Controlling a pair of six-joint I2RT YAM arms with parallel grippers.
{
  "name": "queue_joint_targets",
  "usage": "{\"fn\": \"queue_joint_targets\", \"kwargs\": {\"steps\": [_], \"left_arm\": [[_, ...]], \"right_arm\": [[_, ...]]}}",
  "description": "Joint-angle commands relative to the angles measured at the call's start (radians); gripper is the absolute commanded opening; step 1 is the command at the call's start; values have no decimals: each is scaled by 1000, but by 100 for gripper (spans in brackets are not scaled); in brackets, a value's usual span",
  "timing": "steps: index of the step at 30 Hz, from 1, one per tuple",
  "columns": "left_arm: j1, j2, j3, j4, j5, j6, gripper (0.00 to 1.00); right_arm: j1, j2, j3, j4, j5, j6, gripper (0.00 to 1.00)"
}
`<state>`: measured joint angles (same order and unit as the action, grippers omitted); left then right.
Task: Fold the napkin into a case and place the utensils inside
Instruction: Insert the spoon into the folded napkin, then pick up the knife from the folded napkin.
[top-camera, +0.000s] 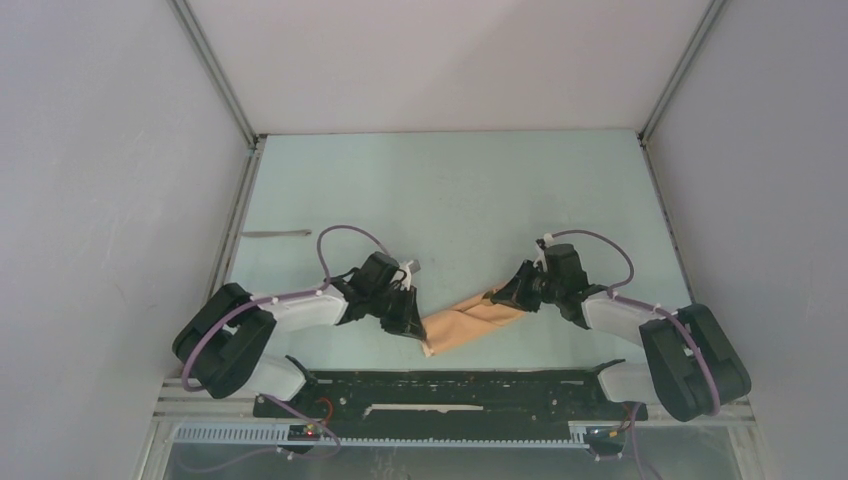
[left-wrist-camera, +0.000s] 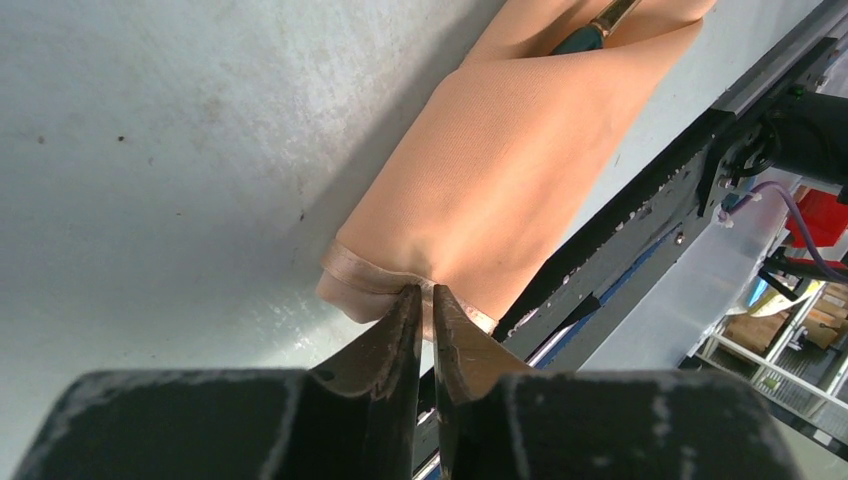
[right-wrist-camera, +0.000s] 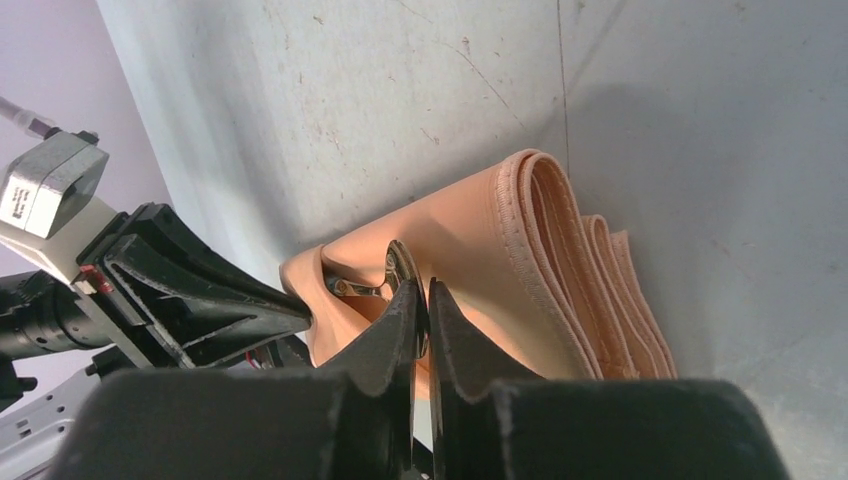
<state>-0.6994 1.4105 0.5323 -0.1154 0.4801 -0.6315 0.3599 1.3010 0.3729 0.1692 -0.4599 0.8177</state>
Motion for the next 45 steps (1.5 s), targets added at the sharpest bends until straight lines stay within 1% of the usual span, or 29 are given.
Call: {"fn": "queue_joint_targets", "kwargs": {"steps": [1,4,6,9,14,16,17,18,21,22,24,25,26,27,28,29,30,32,33,35,36,37,38,39,42,43,45], "left_arm": [[-8,-48,-9,-14,-23,0,18],[-8,-87,1,-36,-46,15,20],[-8,-110,30,-89,-81,48,20],[-8,-164,51,-136,-118,73,22],[-6,-295,78,-208,-199,86,29],[3,-351,102,-257,-258,101,30],[11,-378,110,-280,-290,109,31],[22,-406,115,-294,-314,111,32],[68,-492,112,-322,-374,96,35],[89,-508,106,-330,-394,82,36],[145,-576,83,-344,-437,34,39],[190,-604,68,-355,-458,4,41],[246,-630,50,-367,-473,-37,43],[321,-655,34,-383,-492,-87,46],[427,-671,19,-410,-528,-142,51],[500,-679,11,-441,-563,-207,60],[569,-676,13,-478,-602,-264,73],[661,-619,32,-498,-643,-362,96],[690,-566,63,-500,-644,-401,99],[753,-424,144,-504,-626,-436,100],[760,-341,207,-535,-652,-458,100],[765,-260,282,-611,-680,-489,100],[769,-182,351,-648,-697,-504,100],[774,-86,425,-692,-710,-529,100],[783,82,606,-768,-779,-604,100],[791,126,650,-777,-795,-632,100],[814,219,726,-781,-784,-688,99]], "right_arm": [[11,15,5,22,24,-2,16],[11,13,15,8,25,-17,23],[11,7,21,-7,32,-22,28],[12,-1,21,-15,38,-26,31],[7,-31,27,-55,57,-39,40],[8,-36,39,-87,65,-63,44],[7,-38,48,-105,70,-74,49],[6,-42,51,-112,73,-83,52],[3,-49,65,-129,73,-104,54],[3,-51,72,-141,74,-116,55],[1,-59,95,-179,77,-144,61],[1,-68,111,-219,91,-165,66],[0,-83,128,-255,105,-194,85],[0,-99,145,-294,122,-221,98],[-2,-120,170,-343,146,-252,99],[-3,-139,199,-411,172,-283,100],[-3,-156,232,-449,208,-313,100],[5,-185,297,-556,268,-366,100],[9,-196,327,-589,294,-389,100],[16,-213,382,-651,348,-425,100],[19,-220,404,-670,377,-430,100],[18,-226,428,-684,397,-431,100],[13,-225,446,-701,403,-419,100],[-2,-218,466,-719,356,-406,100],[-44,-164,512,-767,207,-424,100],[-39,-147,517,-772,191,-441,100],[-18,-126,523,-783,230,-455,100]]}}
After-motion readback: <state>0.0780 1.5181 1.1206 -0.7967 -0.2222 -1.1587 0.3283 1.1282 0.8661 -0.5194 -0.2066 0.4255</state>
